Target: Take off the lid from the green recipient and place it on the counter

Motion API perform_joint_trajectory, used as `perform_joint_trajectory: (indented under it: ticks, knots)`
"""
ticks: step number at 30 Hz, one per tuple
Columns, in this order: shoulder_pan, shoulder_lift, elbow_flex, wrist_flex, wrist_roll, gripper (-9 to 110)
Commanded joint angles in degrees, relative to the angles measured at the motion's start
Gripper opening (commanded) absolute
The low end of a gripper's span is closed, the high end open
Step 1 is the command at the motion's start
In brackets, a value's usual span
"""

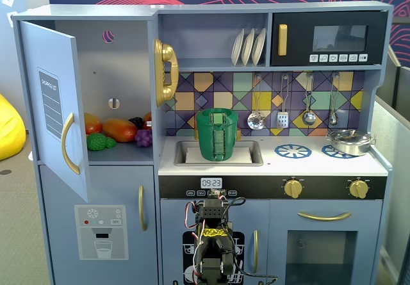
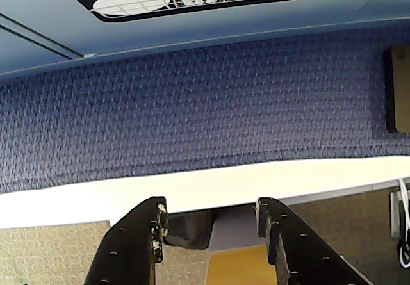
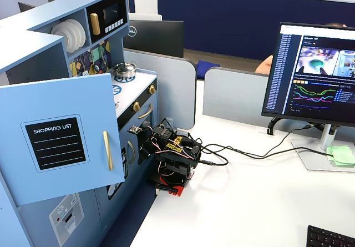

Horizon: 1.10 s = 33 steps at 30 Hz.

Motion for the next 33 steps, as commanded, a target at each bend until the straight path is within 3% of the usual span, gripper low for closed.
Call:
perform_joint_trajectory:
  ticks: [1, 11, 16, 20, 25, 29, 33]
  knots:
    - [5.01, -0.35, 1.67, 9.4, 2.81, 0]
    - [5.01, -0.44, 1.58, 7.38, 1.76, 0]
    - [7.21, -0.44, -6.33, -8.09, -6.68, 0]
    - [6.42, -0.7, -17.49, -25.84, -5.71, 2]
    - [5.98, -5.63, -25.93, -45.09, -10.02, 13]
    - [7.21, -13.18, -34.37, -49.48, -7.91, 27]
    - [8.09, -21.01, -42.98, -52.03, -5.71, 33]
